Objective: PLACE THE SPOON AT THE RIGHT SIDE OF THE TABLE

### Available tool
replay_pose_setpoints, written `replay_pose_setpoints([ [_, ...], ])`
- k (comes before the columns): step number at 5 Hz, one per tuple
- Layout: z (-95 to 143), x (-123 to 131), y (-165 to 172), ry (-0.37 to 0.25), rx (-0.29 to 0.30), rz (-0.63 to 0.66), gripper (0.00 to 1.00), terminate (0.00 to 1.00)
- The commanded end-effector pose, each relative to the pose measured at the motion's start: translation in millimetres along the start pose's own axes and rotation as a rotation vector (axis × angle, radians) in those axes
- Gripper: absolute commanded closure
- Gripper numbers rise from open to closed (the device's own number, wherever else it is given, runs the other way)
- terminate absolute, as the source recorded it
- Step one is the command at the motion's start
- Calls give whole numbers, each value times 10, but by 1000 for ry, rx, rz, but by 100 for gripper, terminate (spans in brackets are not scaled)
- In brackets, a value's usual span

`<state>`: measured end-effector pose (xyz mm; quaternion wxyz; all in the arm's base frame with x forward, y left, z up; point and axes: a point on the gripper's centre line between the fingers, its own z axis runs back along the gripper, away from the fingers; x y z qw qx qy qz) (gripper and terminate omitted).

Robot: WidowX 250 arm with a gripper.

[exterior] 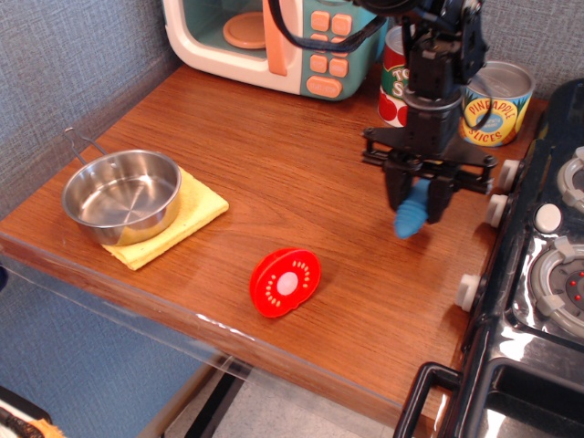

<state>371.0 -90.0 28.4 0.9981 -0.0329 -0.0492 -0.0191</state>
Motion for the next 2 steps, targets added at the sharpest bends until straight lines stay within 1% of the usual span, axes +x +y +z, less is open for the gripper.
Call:
replay_pose_setpoints([
  [1, 6, -94, 138, 48, -4, 51, 0, 0],
  [2, 133, -105, 109, 20, -23, -13, 0, 0],
])
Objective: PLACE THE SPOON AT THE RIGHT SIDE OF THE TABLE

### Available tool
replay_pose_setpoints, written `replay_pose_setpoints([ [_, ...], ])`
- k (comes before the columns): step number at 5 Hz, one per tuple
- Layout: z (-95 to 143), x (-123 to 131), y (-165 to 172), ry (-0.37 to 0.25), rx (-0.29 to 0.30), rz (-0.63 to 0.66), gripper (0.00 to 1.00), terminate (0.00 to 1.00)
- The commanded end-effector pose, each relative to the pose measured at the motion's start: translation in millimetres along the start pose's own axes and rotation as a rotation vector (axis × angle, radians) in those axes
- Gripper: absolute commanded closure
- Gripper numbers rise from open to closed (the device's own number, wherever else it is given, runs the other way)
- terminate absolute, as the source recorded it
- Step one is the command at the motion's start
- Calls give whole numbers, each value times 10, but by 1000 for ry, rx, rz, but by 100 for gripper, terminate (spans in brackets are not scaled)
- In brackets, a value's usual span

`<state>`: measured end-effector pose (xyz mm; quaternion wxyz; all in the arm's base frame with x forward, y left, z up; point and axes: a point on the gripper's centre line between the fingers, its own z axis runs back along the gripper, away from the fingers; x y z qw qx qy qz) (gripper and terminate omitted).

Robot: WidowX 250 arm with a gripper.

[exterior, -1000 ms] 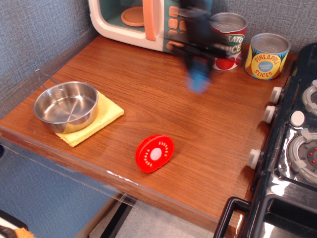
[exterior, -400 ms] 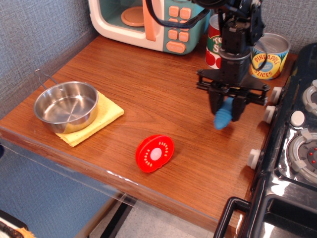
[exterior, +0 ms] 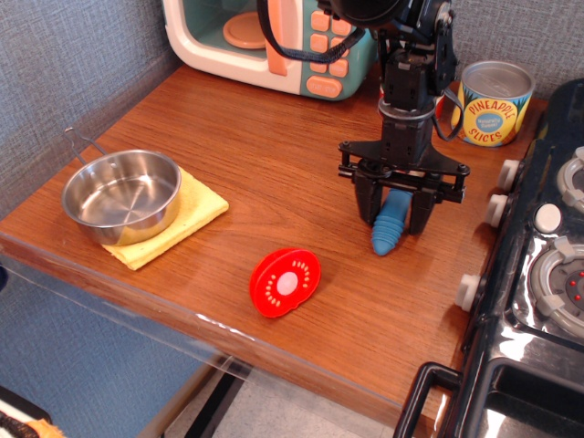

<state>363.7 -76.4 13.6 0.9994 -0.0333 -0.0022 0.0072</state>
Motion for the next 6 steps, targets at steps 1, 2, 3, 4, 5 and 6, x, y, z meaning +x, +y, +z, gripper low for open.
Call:
replay_pose_setpoints([
  [1, 757, -105, 7, -218, -57, -167, 0, 0],
  [2, 1141, -243, 135, -308, -41, -171, 0, 0],
  [3, 1163, -294, 247, -284, -35, -162, 0, 0],
  [4, 1138, -299, 325, -266, 17, -200, 0, 0],
  [5, 1138, -299, 325, -266, 17, -200, 0, 0],
  [6, 1138, -299, 325, -266, 17, -200, 0, 100],
])
